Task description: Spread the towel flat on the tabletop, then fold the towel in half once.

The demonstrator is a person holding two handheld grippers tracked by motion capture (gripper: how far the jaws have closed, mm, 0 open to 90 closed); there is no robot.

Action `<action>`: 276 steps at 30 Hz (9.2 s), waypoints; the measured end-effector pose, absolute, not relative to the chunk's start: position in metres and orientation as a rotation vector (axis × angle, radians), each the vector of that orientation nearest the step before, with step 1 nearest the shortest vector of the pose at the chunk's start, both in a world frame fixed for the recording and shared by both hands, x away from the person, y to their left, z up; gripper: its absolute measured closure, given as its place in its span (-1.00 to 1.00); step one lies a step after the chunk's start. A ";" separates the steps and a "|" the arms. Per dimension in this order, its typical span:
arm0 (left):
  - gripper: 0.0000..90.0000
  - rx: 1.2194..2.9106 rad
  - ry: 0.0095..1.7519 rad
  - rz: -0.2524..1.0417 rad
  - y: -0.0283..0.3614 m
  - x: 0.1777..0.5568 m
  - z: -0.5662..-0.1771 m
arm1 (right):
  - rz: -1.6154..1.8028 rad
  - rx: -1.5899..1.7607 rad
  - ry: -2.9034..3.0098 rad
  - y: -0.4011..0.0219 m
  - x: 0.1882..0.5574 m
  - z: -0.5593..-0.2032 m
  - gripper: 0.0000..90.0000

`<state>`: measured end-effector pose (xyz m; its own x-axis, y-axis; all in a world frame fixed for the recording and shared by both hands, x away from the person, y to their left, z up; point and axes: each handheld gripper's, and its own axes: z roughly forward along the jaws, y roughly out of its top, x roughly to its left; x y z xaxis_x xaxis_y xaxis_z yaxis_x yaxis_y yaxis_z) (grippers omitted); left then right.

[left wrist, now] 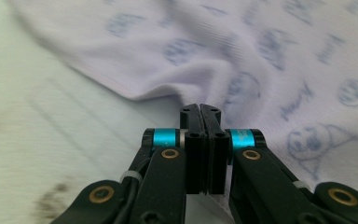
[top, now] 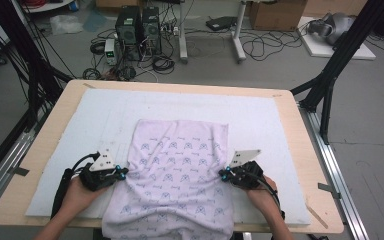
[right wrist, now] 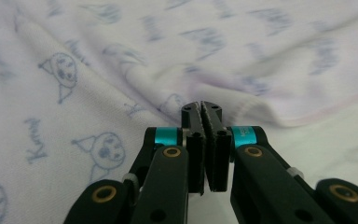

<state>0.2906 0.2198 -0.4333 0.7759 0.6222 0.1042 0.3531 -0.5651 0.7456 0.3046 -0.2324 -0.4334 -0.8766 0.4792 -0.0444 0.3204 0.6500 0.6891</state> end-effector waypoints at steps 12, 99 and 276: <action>0.46 2.156 0.788 0.514 0.224 0.303 -0.425 | 1.103 0.723 2.533 -0.239 0.320 -0.424 0.51; -0.07 2.044 0.745 0.374 0.221 0.317 -0.427 | 1.269 0.756 2.540 -0.233 0.347 -0.429 -0.45; 0.86 2.120 0.818 0.309 0.229 0.336 -0.429 | 1.157 0.781 2.655 -0.249 0.343 -0.435 0.90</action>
<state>0.3356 0.2294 -0.4292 0.7585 0.6489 -0.0607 0.4468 -0.4500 0.7732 0.3429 -0.2494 -0.4352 -0.8549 0.5135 0.0746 0.4042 0.5689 0.7162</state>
